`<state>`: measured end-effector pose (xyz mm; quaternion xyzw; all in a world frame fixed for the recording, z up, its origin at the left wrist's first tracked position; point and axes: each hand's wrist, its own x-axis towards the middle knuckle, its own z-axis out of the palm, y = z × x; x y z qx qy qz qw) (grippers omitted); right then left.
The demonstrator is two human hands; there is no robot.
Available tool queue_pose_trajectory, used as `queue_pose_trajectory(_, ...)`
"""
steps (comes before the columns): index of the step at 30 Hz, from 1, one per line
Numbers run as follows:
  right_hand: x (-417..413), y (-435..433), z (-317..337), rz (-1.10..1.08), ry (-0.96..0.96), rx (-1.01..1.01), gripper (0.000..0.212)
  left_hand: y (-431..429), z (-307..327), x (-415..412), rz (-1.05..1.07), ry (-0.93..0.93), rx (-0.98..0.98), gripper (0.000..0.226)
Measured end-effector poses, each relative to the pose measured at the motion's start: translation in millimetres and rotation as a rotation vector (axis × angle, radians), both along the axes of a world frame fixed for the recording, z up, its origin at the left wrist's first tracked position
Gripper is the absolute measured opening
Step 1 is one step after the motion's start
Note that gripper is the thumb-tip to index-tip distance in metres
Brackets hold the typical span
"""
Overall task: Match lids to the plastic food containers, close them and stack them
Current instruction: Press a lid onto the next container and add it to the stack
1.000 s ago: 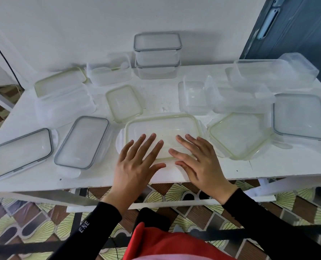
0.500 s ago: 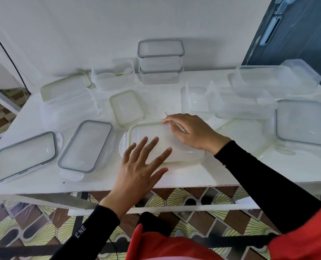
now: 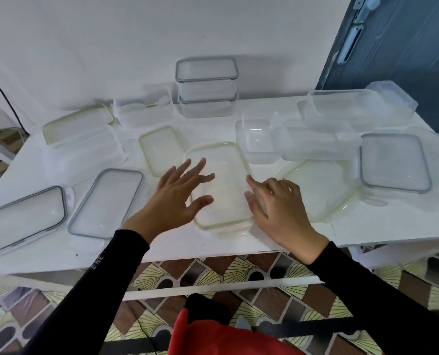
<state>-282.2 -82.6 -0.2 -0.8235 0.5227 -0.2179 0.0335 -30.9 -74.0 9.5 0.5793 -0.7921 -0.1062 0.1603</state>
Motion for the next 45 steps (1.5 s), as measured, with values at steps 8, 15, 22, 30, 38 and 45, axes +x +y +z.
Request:
queue_pose_trajectory(8,-1,-2,-3,0.082,0.021,0.134,0.068,29,-6,-39,-0.054,0.127,-0.165,0.044)
queue_pose_trajectory(15,-4,-1,-1,0.127,0.02,0.252,0.053,37,-15,-40,-0.093,-0.08,-0.156,0.076)
queue_pose_trajectory(22,3,10,-14,0.339,-0.078,0.001,0.045,33,-19,-37,-0.066,-0.057,-0.235,0.089)
queue_pose_trajectory(30,-7,7,-26,0.48,-0.097,0.043,0.048,33,-23,-40,-0.039,-0.022,-0.297,0.087)
queue_pose_trajectory(38,-6,8,-28,0.454,-0.064,-0.022,0.046,33,-27,-38,-0.05,-0.054,-0.224,0.089)
queue_pose_trajectory(45,21,-4,1,0.281,-0.221,-0.15,0.031,29,-11,-35,0.189,0.679,0.013,0.062)
